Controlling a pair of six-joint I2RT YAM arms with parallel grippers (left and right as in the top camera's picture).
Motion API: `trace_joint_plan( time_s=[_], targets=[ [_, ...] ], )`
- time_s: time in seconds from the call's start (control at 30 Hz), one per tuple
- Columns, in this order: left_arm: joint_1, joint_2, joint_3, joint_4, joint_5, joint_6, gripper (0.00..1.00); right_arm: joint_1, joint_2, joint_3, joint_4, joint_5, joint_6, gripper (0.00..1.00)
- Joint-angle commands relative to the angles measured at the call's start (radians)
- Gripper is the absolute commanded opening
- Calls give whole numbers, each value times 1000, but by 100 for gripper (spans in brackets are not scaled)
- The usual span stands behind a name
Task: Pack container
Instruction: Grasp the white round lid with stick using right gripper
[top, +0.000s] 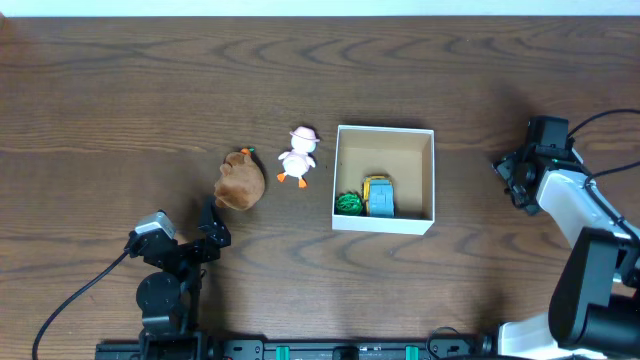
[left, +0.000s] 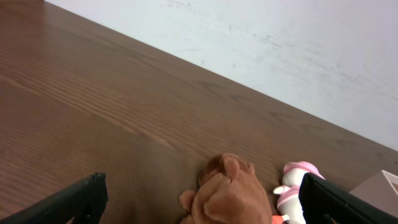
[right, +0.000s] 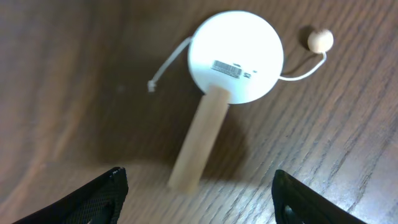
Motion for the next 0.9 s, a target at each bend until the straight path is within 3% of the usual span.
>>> trace_joint_plan(
  time_s=[0.0,0.17,0.43,0.67,0.87],
  targets=[
    [-4,0,-23,-28,-5,10,98,-24,35,-5,8,24,24,76],
    [-4,0,-23,-28,-5,10,98,-42,72,-5,12,24,24,70],
    [-4,0,-23,-28,-5,10,98,-55,75,-3,49,23,-56,31],
    [-4,0,-23,-28,-5,10,98,-55,45,10,54,19,-162,19],
    [-4,0,-23,-28,-5,10,98,-37,-84,59,34,-64,-298,13]
  ],
)
